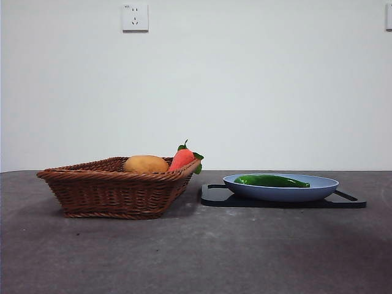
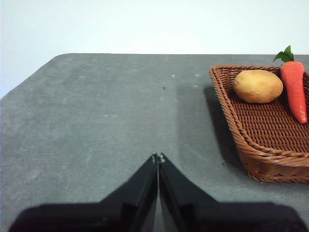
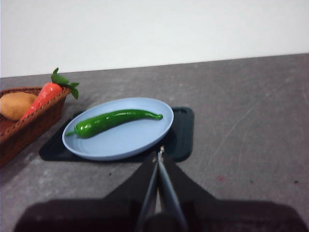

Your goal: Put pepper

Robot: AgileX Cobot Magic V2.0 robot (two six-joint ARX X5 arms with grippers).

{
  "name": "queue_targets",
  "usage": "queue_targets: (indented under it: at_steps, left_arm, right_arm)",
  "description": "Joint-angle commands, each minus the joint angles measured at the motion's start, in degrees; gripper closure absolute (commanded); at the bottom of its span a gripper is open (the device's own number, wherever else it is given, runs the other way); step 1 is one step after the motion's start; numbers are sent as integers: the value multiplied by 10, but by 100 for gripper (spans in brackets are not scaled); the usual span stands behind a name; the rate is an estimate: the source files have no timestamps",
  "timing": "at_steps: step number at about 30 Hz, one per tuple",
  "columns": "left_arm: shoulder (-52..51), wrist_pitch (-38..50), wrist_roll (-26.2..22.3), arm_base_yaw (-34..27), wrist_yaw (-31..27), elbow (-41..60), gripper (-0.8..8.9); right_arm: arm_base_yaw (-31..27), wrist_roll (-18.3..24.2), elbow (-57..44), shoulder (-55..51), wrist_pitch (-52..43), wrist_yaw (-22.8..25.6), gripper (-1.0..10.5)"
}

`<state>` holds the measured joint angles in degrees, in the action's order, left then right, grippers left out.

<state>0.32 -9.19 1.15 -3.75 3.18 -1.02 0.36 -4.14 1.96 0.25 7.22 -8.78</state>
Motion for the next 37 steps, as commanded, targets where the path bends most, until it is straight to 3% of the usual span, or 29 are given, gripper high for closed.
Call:
queue_targets:
  at_steps: [1, 37]
  left_arm:
    - [-2, 6, 4, -2, 0, 6, 805]
    - [-2, 6, 4, -2, 0, 6, 805]
  right_arm:
    - [0, -13, -12, -3, -8, 2, 936]
    - [0, -28, -15, -1, 18, 2, 936]
